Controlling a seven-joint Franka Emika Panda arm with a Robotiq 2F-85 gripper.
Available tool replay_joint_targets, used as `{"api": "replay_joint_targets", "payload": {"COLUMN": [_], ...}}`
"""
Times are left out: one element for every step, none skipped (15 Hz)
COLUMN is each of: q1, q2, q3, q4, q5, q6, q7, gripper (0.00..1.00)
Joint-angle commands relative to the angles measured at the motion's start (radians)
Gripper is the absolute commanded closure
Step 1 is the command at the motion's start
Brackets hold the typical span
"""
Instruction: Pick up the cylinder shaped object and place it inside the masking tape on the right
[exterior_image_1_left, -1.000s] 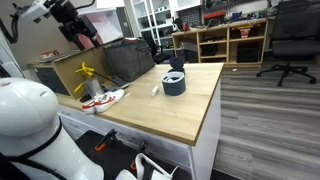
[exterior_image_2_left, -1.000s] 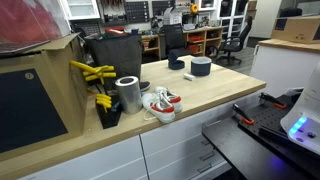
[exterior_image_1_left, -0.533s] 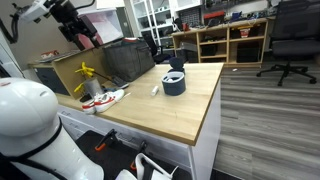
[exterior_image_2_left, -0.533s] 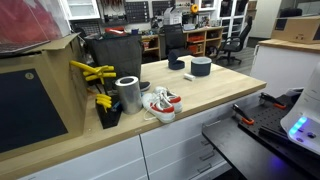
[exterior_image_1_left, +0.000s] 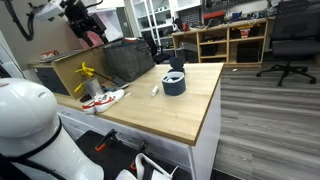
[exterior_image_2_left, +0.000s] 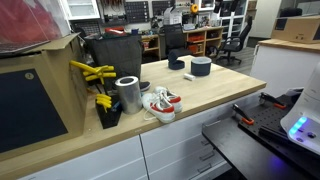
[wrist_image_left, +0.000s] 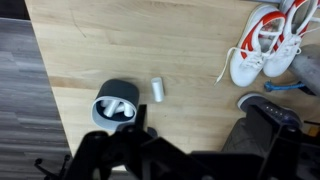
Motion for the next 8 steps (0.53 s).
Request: {"api": "replay_joint_targets", "payload": {"q1": [-0.029, -0.029, -0.032, -0.032, -0.033, -0.034, -0.036, -0.038], "q2": [0.246, 0.304, 0.365, 0.426, 0.487, 0.539, 0.595, 0.643], "q3": [-0.028, -0.034, -0.037, -0.04, -0.042, -0.044, -0.046, -0.046], "q4": [0.122, 0.145, 0.167, 0.198, 0.223, 0.248, 0.275, 0.299], "q5": [-0.011, -0.01, -0.011, -0.011, -0.013, -0.015, -0.018, -0.023], "q6": [0.104, 0.132, 0.152, 0.163, 0.174, 0.178, 0.18, 0.181], "q7": [-0.036, -0.043, -0.043, -0.041, -0.038, -0.036, -0.034, -0.032], "gripper": [0.0, 0.0, 0.0, 0.0, 0.0, 0.0, 0.0, 0.0]}}
